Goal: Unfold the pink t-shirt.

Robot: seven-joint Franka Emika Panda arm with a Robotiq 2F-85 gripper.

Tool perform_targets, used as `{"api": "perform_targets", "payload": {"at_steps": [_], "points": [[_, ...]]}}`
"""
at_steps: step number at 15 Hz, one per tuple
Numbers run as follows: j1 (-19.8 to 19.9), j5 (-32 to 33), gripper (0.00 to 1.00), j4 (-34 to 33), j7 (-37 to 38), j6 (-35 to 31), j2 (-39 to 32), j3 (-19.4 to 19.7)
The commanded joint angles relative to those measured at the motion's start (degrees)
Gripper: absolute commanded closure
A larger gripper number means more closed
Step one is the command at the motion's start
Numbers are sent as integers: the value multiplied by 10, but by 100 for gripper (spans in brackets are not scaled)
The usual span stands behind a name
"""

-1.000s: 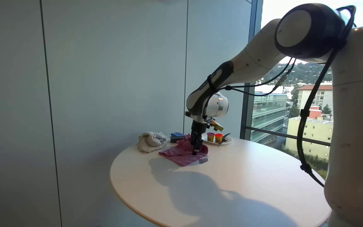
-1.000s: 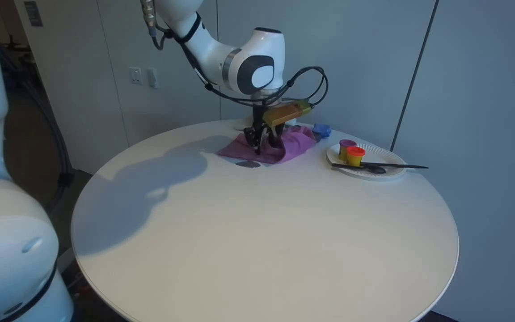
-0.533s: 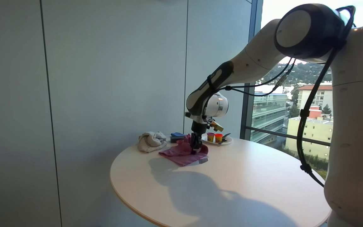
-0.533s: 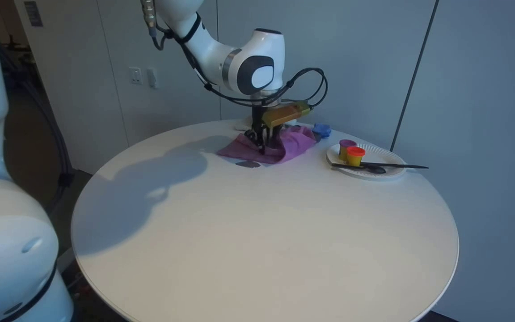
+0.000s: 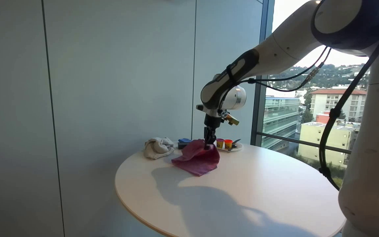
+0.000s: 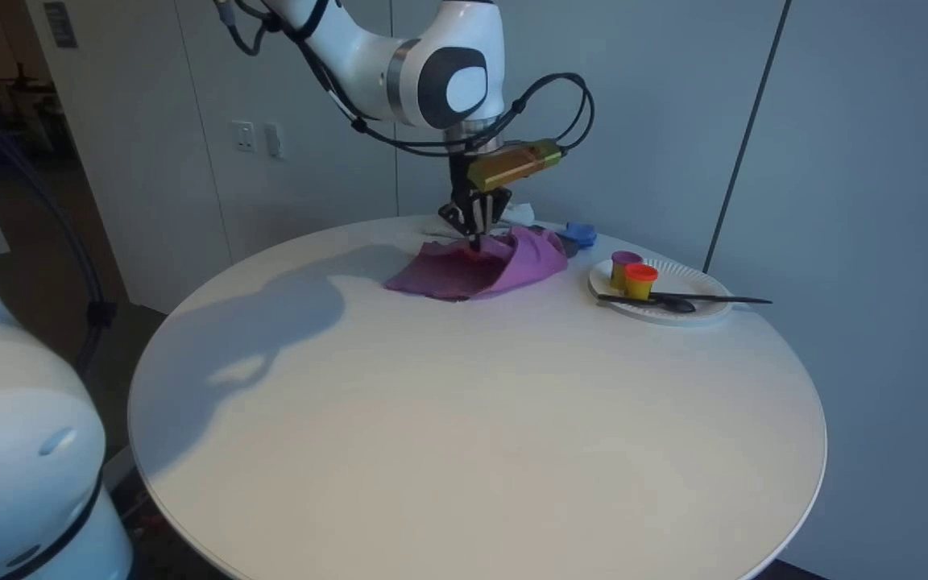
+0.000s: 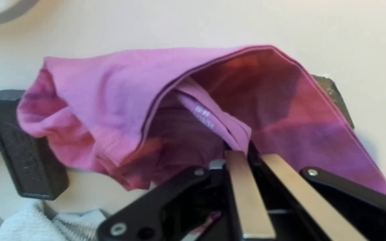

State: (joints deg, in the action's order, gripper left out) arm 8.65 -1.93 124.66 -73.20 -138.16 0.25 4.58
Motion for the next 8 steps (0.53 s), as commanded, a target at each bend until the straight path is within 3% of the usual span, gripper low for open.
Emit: {"api": "perform_targets", "payload": {"at_steps": [1,8], "points": [[-7,68,93,86,55,-16,134,9],[13,230,93,216,225,-44,367,-3]]}}
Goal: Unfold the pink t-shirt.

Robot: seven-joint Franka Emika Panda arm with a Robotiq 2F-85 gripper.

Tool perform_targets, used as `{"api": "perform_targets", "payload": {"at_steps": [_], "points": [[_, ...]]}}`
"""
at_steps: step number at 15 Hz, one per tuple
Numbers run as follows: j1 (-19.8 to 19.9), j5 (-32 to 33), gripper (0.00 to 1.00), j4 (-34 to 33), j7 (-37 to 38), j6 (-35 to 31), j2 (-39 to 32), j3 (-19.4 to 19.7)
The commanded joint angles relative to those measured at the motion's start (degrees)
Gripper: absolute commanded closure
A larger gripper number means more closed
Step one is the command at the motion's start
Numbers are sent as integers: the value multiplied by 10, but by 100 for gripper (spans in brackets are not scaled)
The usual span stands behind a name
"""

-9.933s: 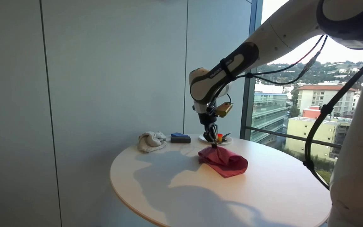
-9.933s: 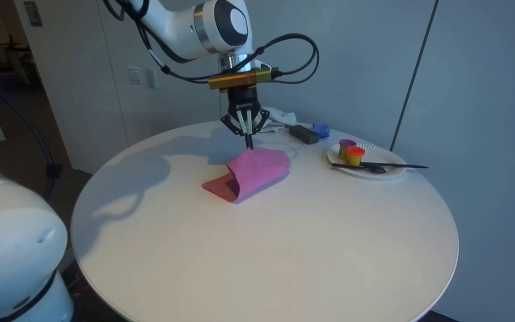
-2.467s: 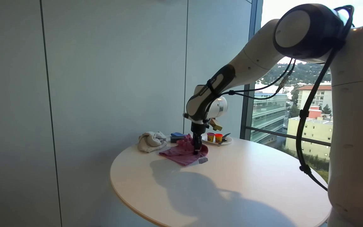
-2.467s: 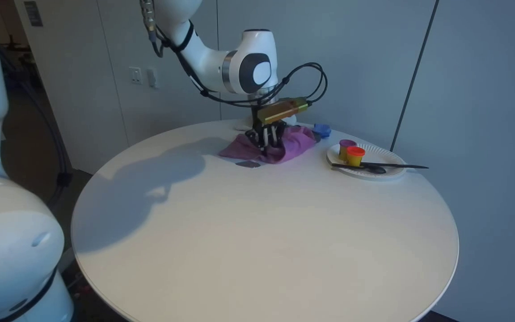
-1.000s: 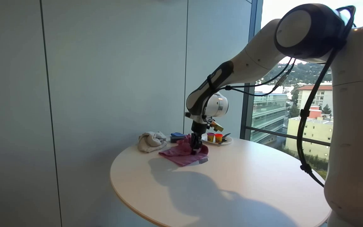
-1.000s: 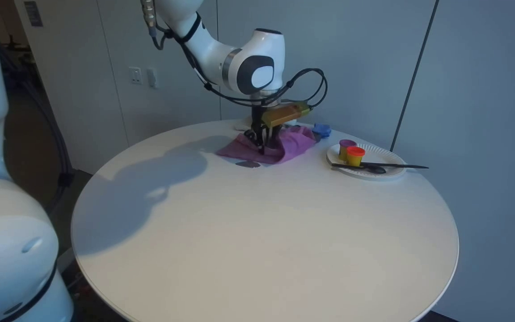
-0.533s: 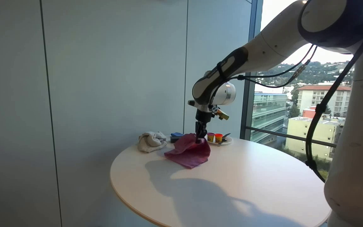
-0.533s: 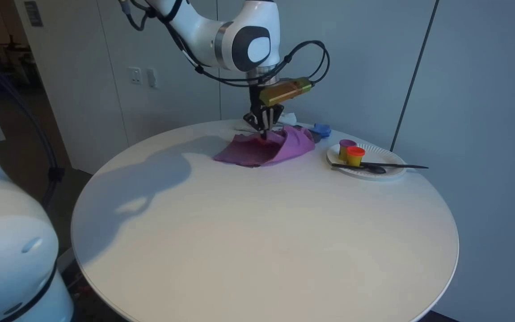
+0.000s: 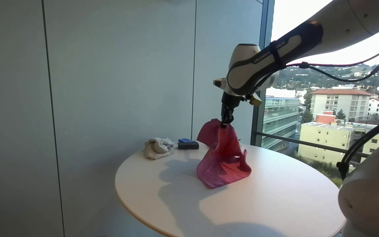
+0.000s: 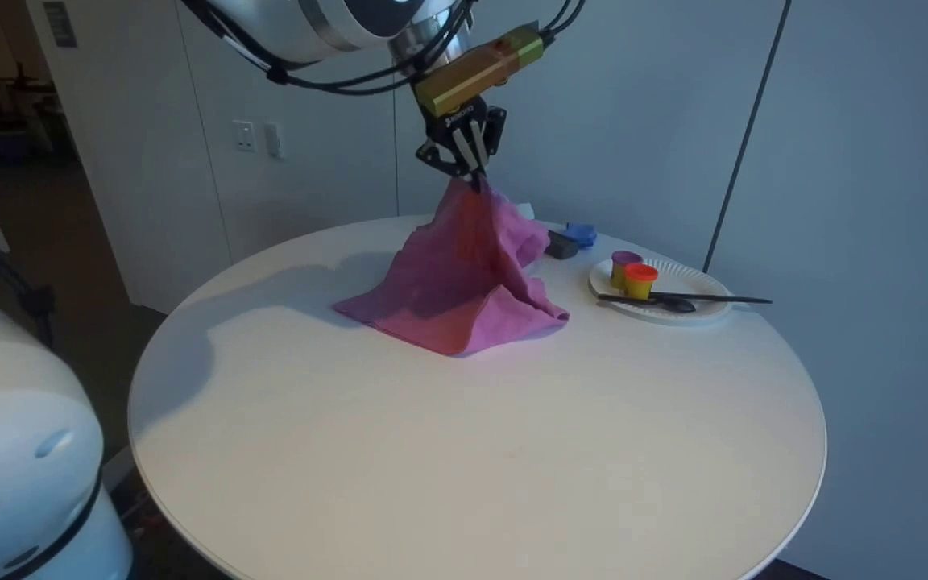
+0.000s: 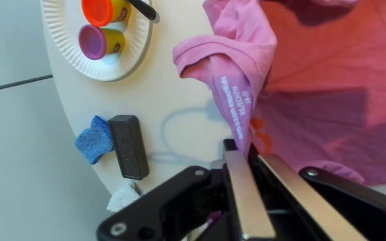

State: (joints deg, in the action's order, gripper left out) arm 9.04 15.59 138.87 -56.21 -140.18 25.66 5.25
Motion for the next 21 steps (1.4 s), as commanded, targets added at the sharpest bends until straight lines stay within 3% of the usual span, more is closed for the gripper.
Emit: {"api": "perform_targets", "payload": {"at_steps": [1,3,7,10,14,16,18,21], "points": [[10,74,92,91,70,-17,146,-13],[6,103,92,108,85,0,190,-13],[-39,109,92,95,28,-8,156,34],[-61,130,92,103,-36,-116,94,67],[-121,86,92,90,-128,-297,-34,124],[-201,49,92,84,-190,-368,-88,188],[-291,-31,91,95,-283,-414,-120,245],[-424,-131,92,113,-403,-396,-98,325]]}}
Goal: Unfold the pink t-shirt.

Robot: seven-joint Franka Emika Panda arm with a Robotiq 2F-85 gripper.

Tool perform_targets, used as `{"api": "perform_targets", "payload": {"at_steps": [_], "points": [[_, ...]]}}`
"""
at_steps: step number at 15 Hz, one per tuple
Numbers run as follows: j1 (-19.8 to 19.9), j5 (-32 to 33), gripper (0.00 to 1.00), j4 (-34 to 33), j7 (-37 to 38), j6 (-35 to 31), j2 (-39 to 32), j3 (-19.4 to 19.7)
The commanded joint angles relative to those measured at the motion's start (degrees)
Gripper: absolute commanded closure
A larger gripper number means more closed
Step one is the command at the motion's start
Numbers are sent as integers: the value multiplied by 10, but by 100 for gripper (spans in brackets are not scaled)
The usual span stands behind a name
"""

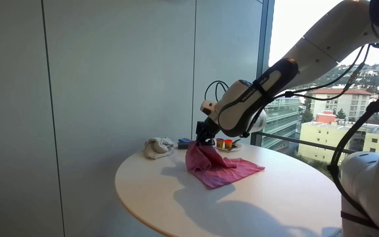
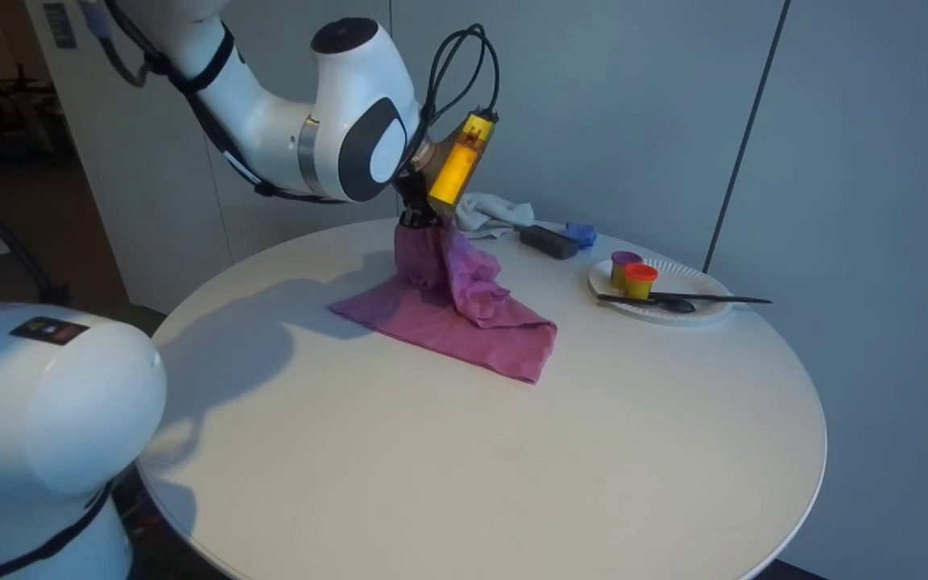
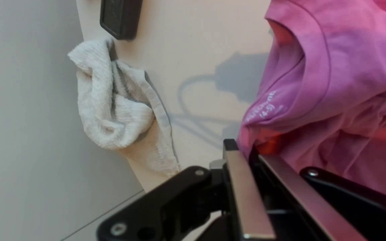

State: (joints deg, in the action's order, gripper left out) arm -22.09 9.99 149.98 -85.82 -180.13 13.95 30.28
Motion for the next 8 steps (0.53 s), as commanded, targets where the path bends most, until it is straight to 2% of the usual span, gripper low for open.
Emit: {"api": "perform_targets", "payload": {"at_steps": [1,2,4,6,8], "points": [[-157,-84,91,-7,-137,15,19,119],[-188,-85,91,-16,-159,17,15,154],[-204,-68,91,-28,-189,-2,0,187],[-168,-44,91,-55,-185,-40,-65,183],[-148,-42,91,-69,-178,-81,-105,188]]}}
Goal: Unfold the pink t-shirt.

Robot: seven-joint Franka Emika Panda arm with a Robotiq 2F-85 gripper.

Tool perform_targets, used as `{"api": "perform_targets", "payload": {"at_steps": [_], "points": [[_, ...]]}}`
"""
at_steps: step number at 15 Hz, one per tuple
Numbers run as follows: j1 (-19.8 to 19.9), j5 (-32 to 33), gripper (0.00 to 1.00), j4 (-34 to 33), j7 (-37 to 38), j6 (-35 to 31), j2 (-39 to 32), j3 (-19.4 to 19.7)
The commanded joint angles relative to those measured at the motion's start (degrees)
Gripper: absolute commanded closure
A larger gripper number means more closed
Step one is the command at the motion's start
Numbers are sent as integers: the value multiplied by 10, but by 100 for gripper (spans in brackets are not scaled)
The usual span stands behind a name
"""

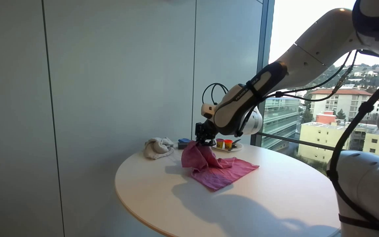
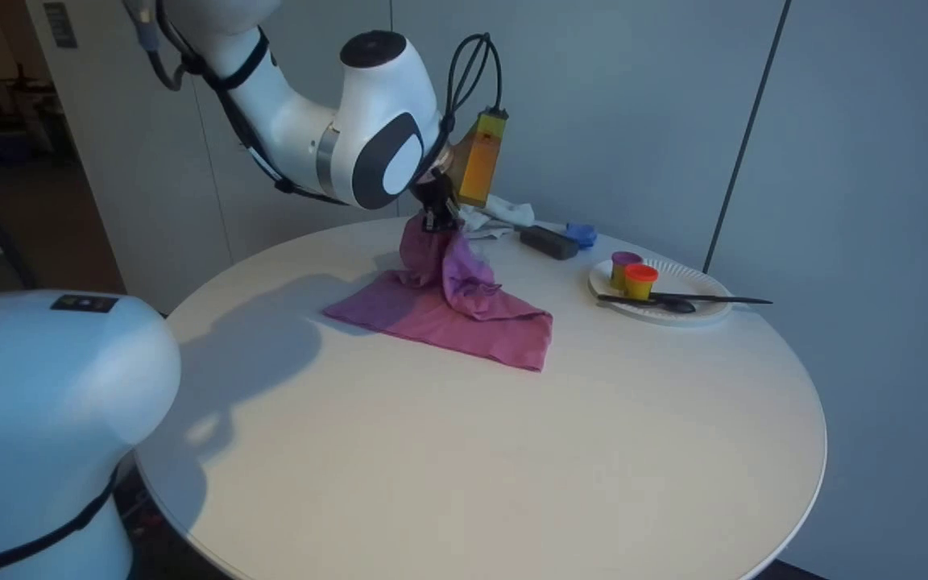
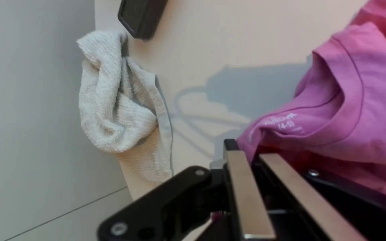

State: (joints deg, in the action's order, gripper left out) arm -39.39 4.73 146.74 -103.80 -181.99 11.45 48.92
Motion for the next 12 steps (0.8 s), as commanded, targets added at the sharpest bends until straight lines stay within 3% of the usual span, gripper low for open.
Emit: {"api": "perform_targets", "payload": {"at_steps": [1,5,6,7,8,10,12], "points": [[34,11,91,-45,4,-85,-104,1],[35,-5,91,-81,9,-105,-164,11],[147,40,90,-91,47,-108,-179,-90],[57,2,91,-100,12,-114,-191,-6],[76,7,91,-109,14,-119,-204,-20],[74,8,91,-118,12,-134,-223,-17],[96,45,91,-98,8,-117,-179,-56]]}}
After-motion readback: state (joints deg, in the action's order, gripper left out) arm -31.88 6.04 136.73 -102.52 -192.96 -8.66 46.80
